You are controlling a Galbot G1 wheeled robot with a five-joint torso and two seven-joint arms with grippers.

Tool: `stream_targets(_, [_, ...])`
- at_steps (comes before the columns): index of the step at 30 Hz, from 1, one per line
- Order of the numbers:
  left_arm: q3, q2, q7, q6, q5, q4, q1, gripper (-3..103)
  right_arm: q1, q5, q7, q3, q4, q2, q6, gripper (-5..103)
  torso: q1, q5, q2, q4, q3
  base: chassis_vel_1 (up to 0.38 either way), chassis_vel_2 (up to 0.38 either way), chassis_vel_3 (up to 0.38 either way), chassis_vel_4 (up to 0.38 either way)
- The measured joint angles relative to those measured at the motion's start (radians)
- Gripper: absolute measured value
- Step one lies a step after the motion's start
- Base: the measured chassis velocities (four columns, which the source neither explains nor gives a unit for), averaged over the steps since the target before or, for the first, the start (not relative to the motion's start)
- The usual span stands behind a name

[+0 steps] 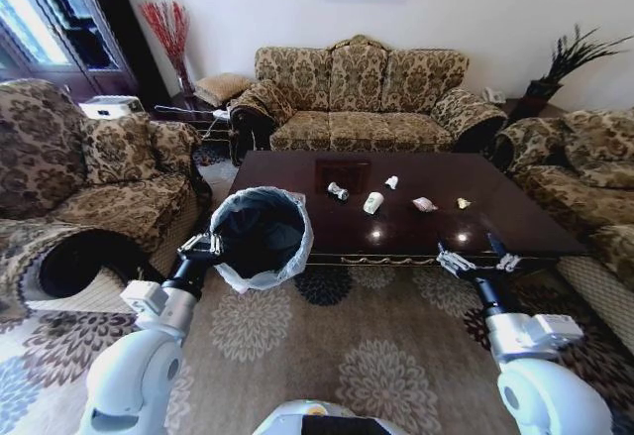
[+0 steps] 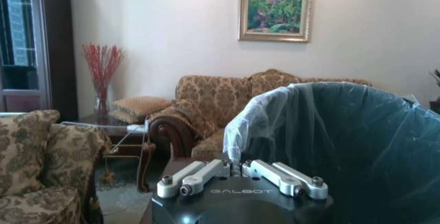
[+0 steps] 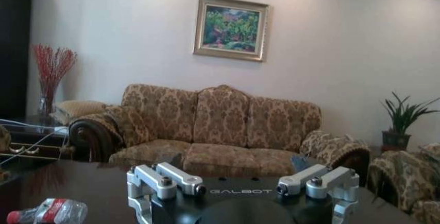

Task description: Move to the front of the table and place the trash on the table into the trash bin.

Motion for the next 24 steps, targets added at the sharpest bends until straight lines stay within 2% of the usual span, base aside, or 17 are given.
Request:
stream_targets(19, [0.005, -0.002, 0.02, 0.0, 0.014, 0.0, 0.002, 3, -0.002, -0.001, -0.003, 0.002, -0.008, 0.006, 0.007, 100, 0.0, 0.0, 0.0, 0.0004, 0.0, -0.025, 0.146, 0.15, -0.022])
stream_targets(24, [0.007, 0.0, 0.021, -0.017, 0.02, 0.0, 0.001, 3, -0.007, -0.005, -0.004, 0.003, -0.004, 0.012, 0.007, 100, 0.0, -0.0001, 0.0, 0.0003, 0.0, -0.032, 0.113, 0.107, -0.025])
